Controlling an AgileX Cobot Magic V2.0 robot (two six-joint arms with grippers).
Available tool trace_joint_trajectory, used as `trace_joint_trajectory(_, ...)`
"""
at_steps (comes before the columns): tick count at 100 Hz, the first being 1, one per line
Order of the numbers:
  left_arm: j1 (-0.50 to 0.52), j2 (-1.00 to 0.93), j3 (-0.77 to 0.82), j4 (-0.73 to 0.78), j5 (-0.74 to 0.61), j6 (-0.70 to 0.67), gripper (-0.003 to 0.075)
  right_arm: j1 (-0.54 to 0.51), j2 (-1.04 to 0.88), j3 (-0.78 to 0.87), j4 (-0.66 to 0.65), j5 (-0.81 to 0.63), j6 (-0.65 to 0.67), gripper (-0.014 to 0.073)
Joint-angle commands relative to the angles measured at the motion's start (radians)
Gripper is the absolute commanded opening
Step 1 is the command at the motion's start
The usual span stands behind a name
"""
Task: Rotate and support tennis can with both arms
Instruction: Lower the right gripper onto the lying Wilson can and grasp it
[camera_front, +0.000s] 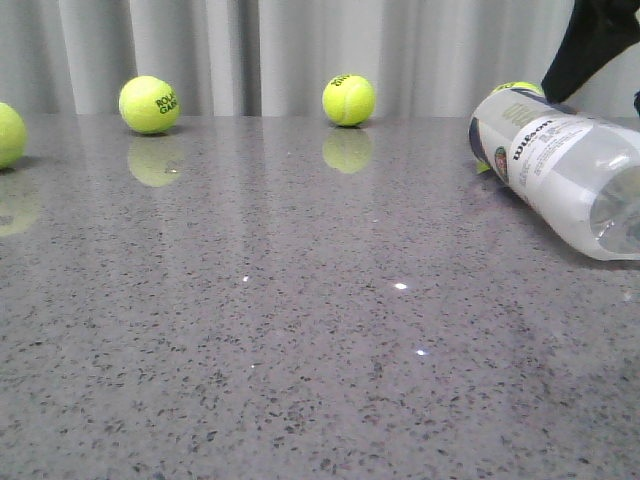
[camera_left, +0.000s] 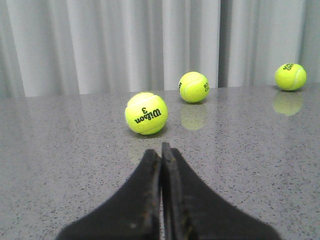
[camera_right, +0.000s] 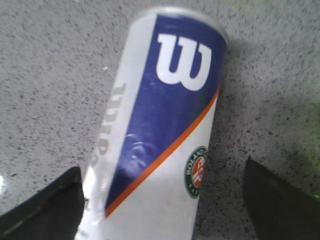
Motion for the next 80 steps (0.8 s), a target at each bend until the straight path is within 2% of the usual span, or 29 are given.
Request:
trace_joint_trajectory(1,0.003,-0.038,0.048,-0.007,-0.083,-0.009,-0.0021,0.014,0.005,-0.034,0.028,-0.043,-0.017,0.0635)
trace_joint_trajectory(37,0.003,-0.038,0.048,-0.007,-0.083,-0.009,-0.0021,0.037,0.108,-0.034,0.028,-0.042,-0.017,0.0625)
trace_joint_trajectory(44,0.003,-0.038,0.048,-0.007,-0.083,-0.009,-0.0021,0.037,0.108,-0.034,0.028,-0.039,-0.017,0.0567)
trace_joint_trajectory(61,0.003,-0.038,0.048,-0.007,-0.083,-0.009,-0.0021,0.037,0.107,-0.075,0.028,0.027,-0.017,0.0318)
trace_joint_trajectory(66,0.003,-0.038,0.048,-0.007,-0.083,-0.009,-0.0021,0.037,0.106,-0.108,0.028,0.072,-0.017,0.0288)
trace_joint_trajectory(80,0.003,-0.038,0.048,-0.007,-0.083,-0.009,-0.0021,0.037,0.095,-0.203,0.028,0.159,-0.017,0.0288)
